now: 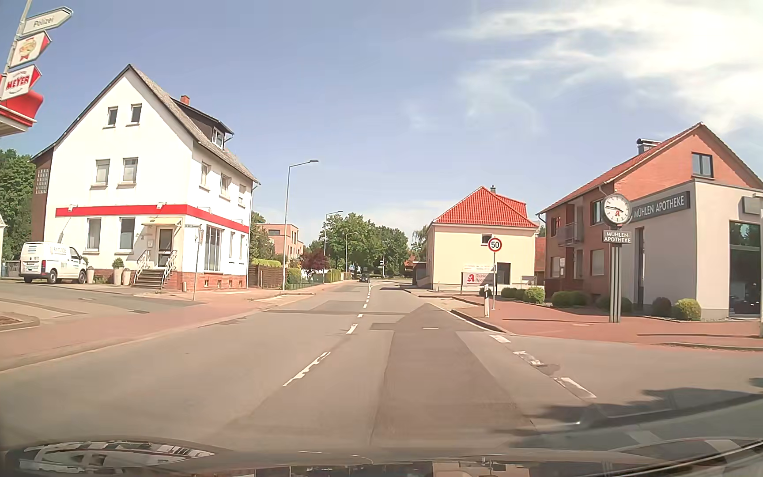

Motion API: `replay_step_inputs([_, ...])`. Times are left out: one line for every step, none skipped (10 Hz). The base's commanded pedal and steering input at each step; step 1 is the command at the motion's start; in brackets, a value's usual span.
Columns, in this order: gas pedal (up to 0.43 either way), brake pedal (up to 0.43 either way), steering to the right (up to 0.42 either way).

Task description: Follow the waypoints while adhering to traffic rules and regulations

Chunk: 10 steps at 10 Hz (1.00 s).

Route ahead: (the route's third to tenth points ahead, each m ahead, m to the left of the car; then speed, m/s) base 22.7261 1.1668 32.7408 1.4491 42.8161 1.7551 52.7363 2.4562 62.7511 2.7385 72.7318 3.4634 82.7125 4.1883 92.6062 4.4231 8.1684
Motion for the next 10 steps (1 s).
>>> replay_step_inputs([0.22,0.0,-0.004])
replay_step_inputs([0.228,0.0,-0.005])
replay_step_inputs([0.228,0.0,-0.005])
replay_step_inputs([0.228,0.0,-0.005])
replay_step_inputs([0.228,0.0,-0.005])
replay_step_inputs([0.228,0.0,-0.005])
replay_step_inputs([0.24,0.0,-0.006])
replay_step_inputs([0.248,0.0,-0.007])
replay_step_inputs([0.26,0.0,-0.007])
replay_step_inputs([0.26,0.0,-0.007])
